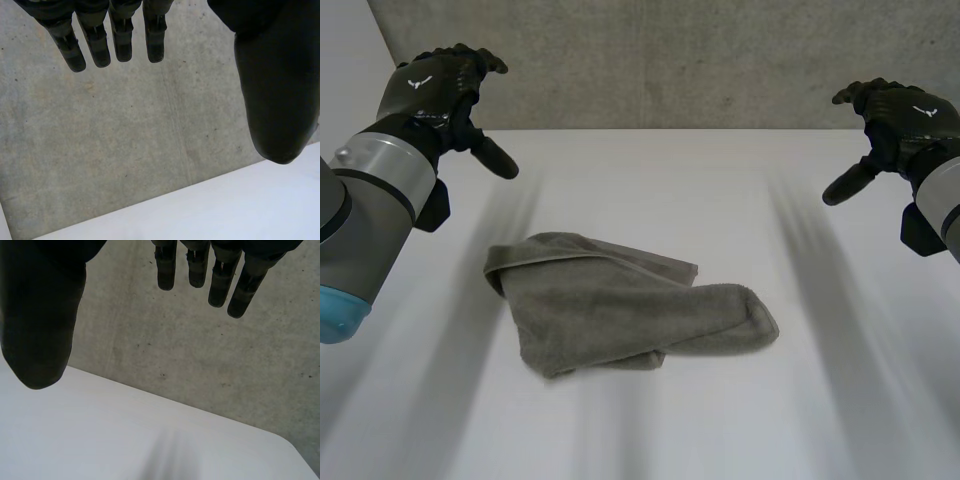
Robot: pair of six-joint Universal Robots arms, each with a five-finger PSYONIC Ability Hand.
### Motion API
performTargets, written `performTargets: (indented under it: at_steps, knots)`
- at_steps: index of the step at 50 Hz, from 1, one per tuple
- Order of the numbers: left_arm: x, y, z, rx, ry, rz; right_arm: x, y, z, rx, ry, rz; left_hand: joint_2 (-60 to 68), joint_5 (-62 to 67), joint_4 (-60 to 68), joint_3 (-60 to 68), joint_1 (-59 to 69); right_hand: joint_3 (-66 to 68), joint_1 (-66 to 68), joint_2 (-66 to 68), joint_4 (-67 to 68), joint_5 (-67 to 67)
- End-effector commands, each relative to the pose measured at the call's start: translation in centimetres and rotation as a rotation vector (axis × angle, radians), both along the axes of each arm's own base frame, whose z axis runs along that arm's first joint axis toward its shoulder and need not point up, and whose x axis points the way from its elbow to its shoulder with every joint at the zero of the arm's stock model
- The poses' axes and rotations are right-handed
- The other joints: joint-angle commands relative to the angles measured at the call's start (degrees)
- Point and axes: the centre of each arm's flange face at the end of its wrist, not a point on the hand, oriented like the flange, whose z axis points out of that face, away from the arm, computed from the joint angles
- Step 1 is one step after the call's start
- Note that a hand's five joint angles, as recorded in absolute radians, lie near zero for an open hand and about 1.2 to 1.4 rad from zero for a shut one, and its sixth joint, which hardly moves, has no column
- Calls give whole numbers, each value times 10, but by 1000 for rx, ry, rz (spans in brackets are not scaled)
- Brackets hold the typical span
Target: Fold the towel.
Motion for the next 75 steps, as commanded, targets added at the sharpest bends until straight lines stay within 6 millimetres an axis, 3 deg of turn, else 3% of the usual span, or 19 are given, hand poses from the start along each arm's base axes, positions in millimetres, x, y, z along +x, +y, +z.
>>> performTargets:
  at_steps: [1,20,29,36,41,47,54,60,64,66,67,69,70,73,75]
  knots:
    - [-1,-1,-5,14,-12,1,-3,-1,1,-11,23,-13,-36,-22,-34,-29,-54,-25,-43,-44,-44,-36]
    - [-1,-1,-6,15,-14,-1,-2,-1,2,-17,23,-4,-36,-22,-34,-29,-54,-25,-43,-44,-44,-36]
    - [-3,-2,-17,39,-29,-8,9,4,-5,-7,68,75,-26,-12,-34,-29,-44,-25,-43,-44,-44,-36]
    - [-13,-8,-45,109,-78,-92,35,12,-41,83,144,253,-21,-7,-34,-29,-39,-25,-43,-44,-44,-36]
    - [-21,-16,-84,151,-244,-145,48,13,-70,172,137,313,-14,0,-34,-29,-32,-25,-43,-44,-44,-36]
    - [-27,-18,-114,175,-418,-178,59,9,-108,286,94,332,-2,12,-34,-29,-21,-25,-43,-44,-44,-36]
    - [-25,-26,-135,211,-464,-182,63,5,-139,359,68,330,15,29,-34,-29,-4,-25,-43,-44,-44,-36]
    - [-26,-31,-150,248,-477,-188,64,5,-159,411,73,331,114,128,-34,-29,95,-25,-38,-38,-44,-30]
    - [-26,-32,-156,265,-488,-193,68,10,-163,423,78,346,207,220,-34,-29,188,-25,64,63,-44,71]
    - [-26,-33,-158,267,-496,-195,70,12,-165,428,81,355,249,263,-34,-29,230,-25,231,230,-44,238]
    - [-26,-32,-158,266,-505,-197,70,12,-165,428,81,355,290,304,-34,-29,272,-25,232,231,-44,239]
    - [-26,-32,-157,259,-516,-199,70,14,-165,432,81,361,348,362,-34,-29,329,-25,439,439,-44,447]
    - [-26,-33,-157,256,-524,-198,70,14,-165,432,81,361,433,447,-34,-29,414,-25,440,440,-44,448]
    - [-26,-32,-156,247,-538,-202,72,16,-160,428,72,386,576,590,-34,-29,557,-25,656,655,-44,663]
    - [-26,-32,-156,245,-539,-202,73,17,-156,420,65,406,650,664,-34,-29,631,-25,657,656,-44,664]
